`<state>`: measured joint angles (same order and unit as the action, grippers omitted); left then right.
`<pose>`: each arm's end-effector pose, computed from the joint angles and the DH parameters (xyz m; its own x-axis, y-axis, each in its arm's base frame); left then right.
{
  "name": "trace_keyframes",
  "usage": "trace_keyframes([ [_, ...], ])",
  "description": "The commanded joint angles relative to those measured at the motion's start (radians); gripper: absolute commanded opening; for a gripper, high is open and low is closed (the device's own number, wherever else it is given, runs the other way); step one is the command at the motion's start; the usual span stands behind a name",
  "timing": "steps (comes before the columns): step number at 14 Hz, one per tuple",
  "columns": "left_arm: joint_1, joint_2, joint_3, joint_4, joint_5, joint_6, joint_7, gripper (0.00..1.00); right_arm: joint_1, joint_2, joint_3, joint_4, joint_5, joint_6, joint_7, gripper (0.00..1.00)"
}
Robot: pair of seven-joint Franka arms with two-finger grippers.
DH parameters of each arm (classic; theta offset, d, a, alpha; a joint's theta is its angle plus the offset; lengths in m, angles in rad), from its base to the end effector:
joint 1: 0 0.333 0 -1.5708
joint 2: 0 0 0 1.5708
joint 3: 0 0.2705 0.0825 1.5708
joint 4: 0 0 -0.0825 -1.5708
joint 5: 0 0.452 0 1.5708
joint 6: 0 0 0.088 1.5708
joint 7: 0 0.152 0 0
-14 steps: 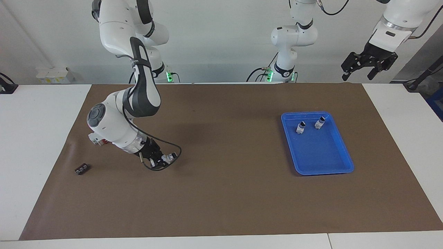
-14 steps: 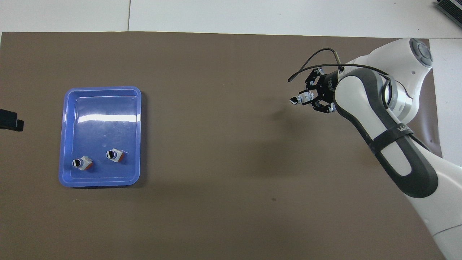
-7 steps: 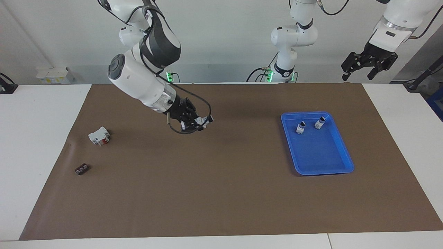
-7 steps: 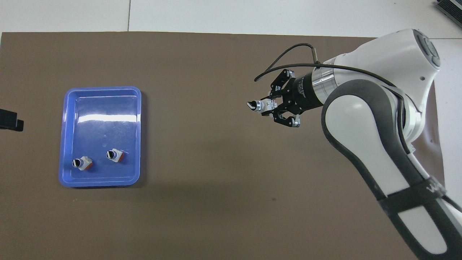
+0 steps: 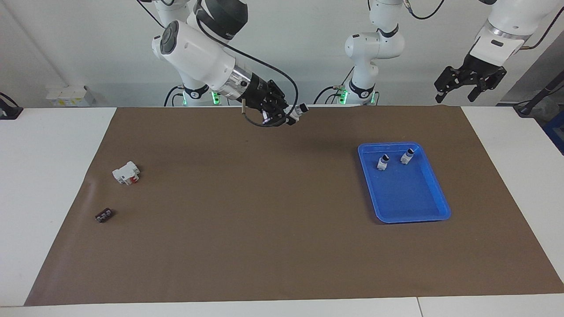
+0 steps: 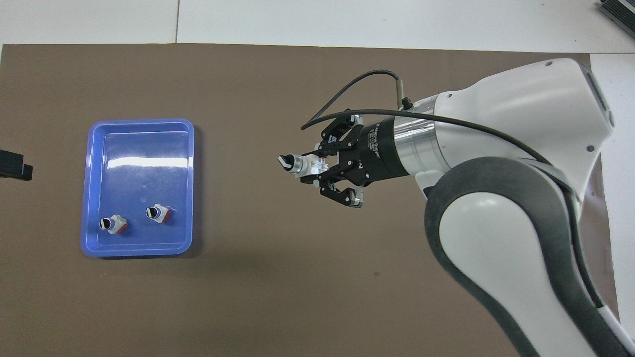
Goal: Turn and place switch with both arms
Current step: 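Lift the switch with the right gripper and carry it toward the tray, then hold the switch with the right gripper while the left gripper approaches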
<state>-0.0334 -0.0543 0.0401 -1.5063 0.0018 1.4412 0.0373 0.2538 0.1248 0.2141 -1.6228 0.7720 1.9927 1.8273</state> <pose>0.5931 0.0048 0.5901 0.9995 -0.0304 -0.0108 -0.0304 -0.9995 0.0008 0.5967 0.3756 0.4992 -0.0489 -0.6985 -0.7140 -0.9982 0.0089 0.0596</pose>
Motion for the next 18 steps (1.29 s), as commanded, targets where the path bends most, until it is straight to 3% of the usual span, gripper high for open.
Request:
trace_keyframes([
  [1,-0.002,-0.025,-0.003,-0.026,0.02,0.004,-0.004,1.0,0.082,-0.016,0.011,-0.026,0.012,0.087,-0.07,0.0],
  [3,-0.011,-0.025,-0.014,-0.011,0.015,-0.013,-0.005,1.0,0.108,-0.025,0.013,-0.032,0.01,0.092,-0.092,0.0],
  [6,-0.01,-0.015,-0.014,0.021,-0.187,-0.088,-0.068,1.0,0.133,-0.028,0.011,-0.032,0.007,0.097,-0.091,0.0],
  [12,-0.02,-0.038,-0.046,-0.012,-0.5,-0.087,-0.581,0.99,0.16,-0.039,0.014,-0.048,-0.011,0.094,-0.085,0.0],
  [15,-0.036,-0.084,-0.08,-0.104,-0.551,-0.079,-0.735,0.77,0.16,-0.039,0.014,-0.049,-0.011,0.094,-0.088,0.0],
  [18,-0.037,-0.137,-0.083,-0.198,-0.614,-0.055,-0.848,0.75,0.16,-0.039,0.013,-0.049,-0.022,0.094,-0.088,0.0],
])
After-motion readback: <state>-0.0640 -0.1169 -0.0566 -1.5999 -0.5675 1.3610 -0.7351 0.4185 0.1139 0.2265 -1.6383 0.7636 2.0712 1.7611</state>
